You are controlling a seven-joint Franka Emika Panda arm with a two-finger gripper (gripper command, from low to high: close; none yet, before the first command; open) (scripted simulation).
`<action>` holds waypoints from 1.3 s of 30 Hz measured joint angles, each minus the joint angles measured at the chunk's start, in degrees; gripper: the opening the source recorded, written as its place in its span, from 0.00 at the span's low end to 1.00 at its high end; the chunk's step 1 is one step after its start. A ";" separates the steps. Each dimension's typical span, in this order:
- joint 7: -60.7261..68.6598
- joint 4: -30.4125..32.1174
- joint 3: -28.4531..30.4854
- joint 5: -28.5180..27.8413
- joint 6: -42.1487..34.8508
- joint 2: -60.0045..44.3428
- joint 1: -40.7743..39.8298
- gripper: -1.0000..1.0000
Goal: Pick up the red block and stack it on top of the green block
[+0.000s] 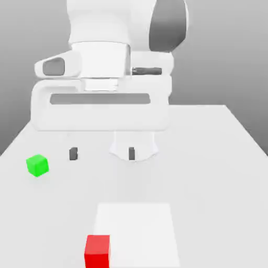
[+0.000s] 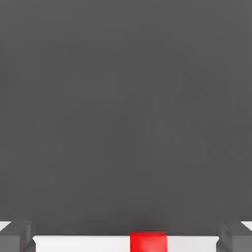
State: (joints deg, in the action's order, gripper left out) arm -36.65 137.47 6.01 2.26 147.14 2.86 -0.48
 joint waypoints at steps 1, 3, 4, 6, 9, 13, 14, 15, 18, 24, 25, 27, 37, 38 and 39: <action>0.53 0.27 0.10 0.22 0.72 -2.08 -0.29 0.50; 1.52 0.81 0.17 0.57 2.19 -6.24 -0.82 0.50; 1.99 1.09 0.22 0.70 2.93 -8.32 -1.03 0.50; 2.85 1.64 0.29 0.88 4.41 -12.47 -1.46 0.50; 4.00 1.61 -0.14 1.64 8.02 -18.70 -2.21 0.50; 5.22 0.55 -1.55 3.18 13.93 -26.05 -3.36 0.00; 5.22 0.55 -1.55 3.18 13.93 -26.05 -3.36 0.00; 5.22 0.55 -1.55 3.18 13.93 -26.05 -3.36 0.00; 5.17 0.55 -1.56 3.13 13.89 -26.05 -3.39 0.00; 3.96 1.73 -0.48 1.43 7.88 -18.80 -2.66 0.00; 3.29 2.31 0.33 0.78 6.56 -16.87 -2.78 0.00; 0.33 4.72 4.36 -1.55 5.77 -13.47 -4.76 0.00; -16.60 18.71 18.27 -14.37 4.78 2.62 -28.47 0.00; -17.95 20.15 19.34 -15.15 4.78 4.10 -30.26 0.00; -19.24 21.60 20.53 -15.85 4.80 5.54 -32.27 0.00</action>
State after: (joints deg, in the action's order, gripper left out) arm -55.89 159.08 26.54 -13.59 151.94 8.41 -32.75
